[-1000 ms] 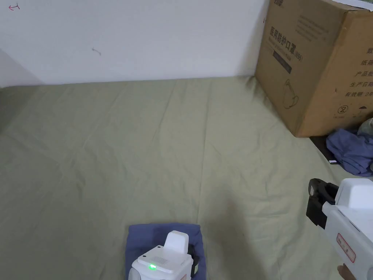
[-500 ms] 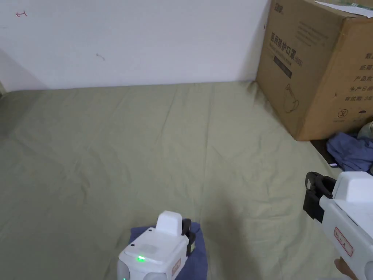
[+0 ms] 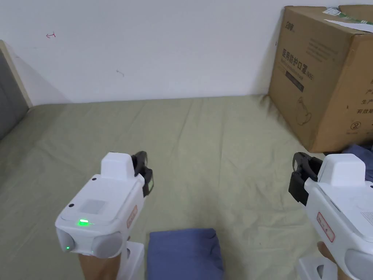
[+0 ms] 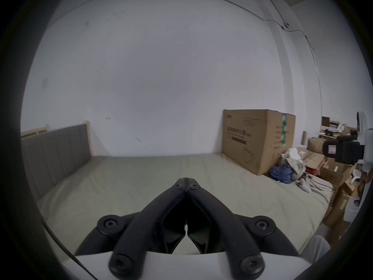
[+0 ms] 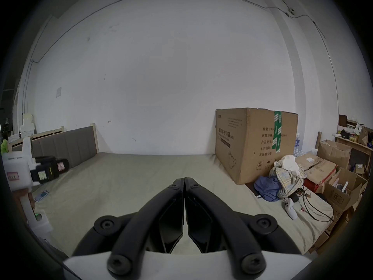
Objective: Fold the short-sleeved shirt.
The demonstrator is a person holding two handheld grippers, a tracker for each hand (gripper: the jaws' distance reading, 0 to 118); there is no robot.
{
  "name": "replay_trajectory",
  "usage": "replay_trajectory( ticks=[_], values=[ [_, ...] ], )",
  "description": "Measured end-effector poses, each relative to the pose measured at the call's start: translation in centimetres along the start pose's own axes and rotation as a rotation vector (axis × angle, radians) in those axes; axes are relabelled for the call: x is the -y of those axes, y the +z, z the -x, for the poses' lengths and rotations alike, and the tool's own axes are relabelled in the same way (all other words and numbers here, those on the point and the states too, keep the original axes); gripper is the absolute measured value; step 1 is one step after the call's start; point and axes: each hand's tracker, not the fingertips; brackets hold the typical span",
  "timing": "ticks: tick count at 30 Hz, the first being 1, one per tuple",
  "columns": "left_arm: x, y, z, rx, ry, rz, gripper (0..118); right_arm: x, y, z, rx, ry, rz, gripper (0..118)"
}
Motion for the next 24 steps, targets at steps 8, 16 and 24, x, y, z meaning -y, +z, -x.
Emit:
replay_trajectory(
  ticks=[8, 16, 24],
  values=[
    [-0.7, 2.2, 4.4, -0.118, -0.018, -0.032, 0, -0.4, -0.3, 1.9, -0.027, 0.018, -0.036, 0],
    [-0.2, 3.6, 6.2, -0.163, 0.002, -0.029, 0, 0.5, -1.2, 3.5, -0.070, 0.010, -0.022, 0],
    [0.9, 4.4, 7.4, -0.169, 0.009, -0.007, 0, 6.5, -5.4, 6.7, -0.216, -0.073, 0.117, 0]
  ],
)
